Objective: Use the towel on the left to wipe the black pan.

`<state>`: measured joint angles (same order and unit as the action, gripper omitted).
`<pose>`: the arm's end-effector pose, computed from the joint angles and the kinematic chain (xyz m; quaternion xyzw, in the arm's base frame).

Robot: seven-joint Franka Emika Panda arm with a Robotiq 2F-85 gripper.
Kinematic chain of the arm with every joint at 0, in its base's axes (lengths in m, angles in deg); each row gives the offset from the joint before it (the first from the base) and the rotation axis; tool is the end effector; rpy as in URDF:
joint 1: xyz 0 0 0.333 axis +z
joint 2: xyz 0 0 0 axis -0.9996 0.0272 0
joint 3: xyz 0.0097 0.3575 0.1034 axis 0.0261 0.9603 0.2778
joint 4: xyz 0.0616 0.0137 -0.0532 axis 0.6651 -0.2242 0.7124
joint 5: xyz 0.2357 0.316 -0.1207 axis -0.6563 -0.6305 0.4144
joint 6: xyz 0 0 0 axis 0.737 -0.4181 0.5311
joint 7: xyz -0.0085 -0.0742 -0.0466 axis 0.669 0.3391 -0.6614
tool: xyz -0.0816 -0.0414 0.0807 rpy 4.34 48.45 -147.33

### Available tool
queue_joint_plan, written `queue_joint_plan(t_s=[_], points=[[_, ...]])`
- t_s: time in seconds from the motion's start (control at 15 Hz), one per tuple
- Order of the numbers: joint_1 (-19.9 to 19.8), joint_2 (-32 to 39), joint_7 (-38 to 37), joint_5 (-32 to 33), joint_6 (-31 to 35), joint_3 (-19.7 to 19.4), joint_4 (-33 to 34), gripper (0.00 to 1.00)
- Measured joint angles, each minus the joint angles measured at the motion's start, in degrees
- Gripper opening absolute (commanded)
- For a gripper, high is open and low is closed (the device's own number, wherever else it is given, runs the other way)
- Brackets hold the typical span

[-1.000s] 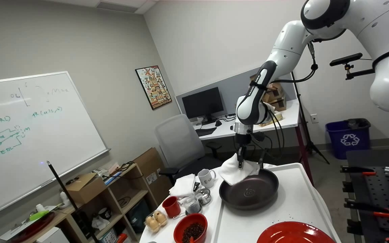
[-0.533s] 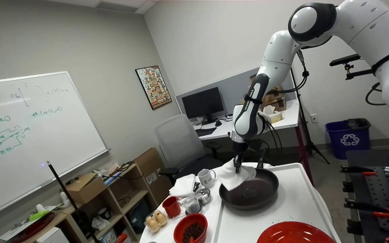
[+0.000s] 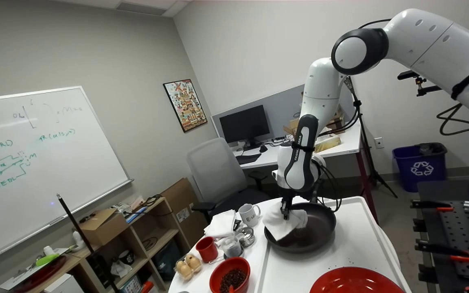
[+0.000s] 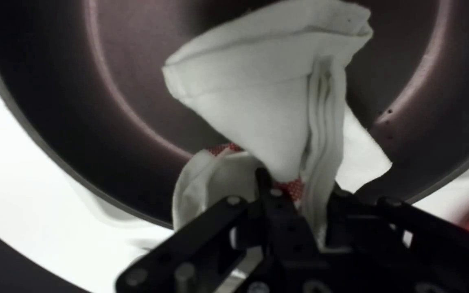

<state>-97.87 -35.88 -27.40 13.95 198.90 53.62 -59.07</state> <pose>0.6542 -0.0475 0.1556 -0.9821 -0.0556 -0.1801 0.0049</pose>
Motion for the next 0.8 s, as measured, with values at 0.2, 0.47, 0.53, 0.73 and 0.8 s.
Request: queue_joint_plan(t_s=[0.2, 0.47, 0.53, 0.73, 0.8], points=[[1.91, 0.44, -1.86, 0.25, 4.77, -3.84, 0.48, 0.04], [2.63, 0.67, -2.9, 0.43, 6.79, -7.14, 0.62, 0.04], [3.34, 1.07, -3.16, 0.56, 6.79, -8.38, 0.65, 0.04], [7.36, 3.02, -4.37, 1.09, 6.73, -13.52, 0.74, 0.04], [9.11, 3.72, -4.93, 1.23, 6.73, -15.41, 0.77, 0.04]])
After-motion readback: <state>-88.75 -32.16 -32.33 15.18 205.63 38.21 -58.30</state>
